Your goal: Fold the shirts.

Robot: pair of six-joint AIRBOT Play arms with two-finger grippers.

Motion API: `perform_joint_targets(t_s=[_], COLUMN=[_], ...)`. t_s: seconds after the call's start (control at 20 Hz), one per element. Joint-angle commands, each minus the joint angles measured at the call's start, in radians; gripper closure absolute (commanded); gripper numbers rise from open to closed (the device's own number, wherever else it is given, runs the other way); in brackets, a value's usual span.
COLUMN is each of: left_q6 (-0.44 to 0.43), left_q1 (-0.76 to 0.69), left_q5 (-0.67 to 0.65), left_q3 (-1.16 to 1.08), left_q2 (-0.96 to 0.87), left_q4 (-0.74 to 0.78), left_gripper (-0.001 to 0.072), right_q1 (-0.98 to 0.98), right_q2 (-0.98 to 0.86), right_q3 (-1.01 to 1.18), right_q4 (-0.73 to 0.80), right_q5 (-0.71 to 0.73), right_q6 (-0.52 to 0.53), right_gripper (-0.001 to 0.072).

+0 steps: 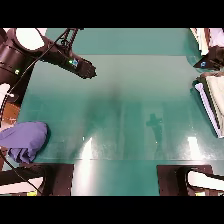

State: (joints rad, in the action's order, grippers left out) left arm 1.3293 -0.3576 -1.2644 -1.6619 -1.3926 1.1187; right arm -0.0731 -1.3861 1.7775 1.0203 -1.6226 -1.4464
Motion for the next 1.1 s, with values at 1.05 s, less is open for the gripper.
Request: perform_joint_targets(t_s=[1.05], left_q6=[0.025], left_q1=[0.251], left_q5=[-0.165], left_q3=[0.088], left_q2=[0.244], left_q4=[0.173], left_gripper=[0.0679], right_q1=[0.000], right_q2=[0.001], right_q3=[0.001], right_q4=[0.000], right_q5=[-0.119], right_q6=[0.000], right_gripper=[0.0693])
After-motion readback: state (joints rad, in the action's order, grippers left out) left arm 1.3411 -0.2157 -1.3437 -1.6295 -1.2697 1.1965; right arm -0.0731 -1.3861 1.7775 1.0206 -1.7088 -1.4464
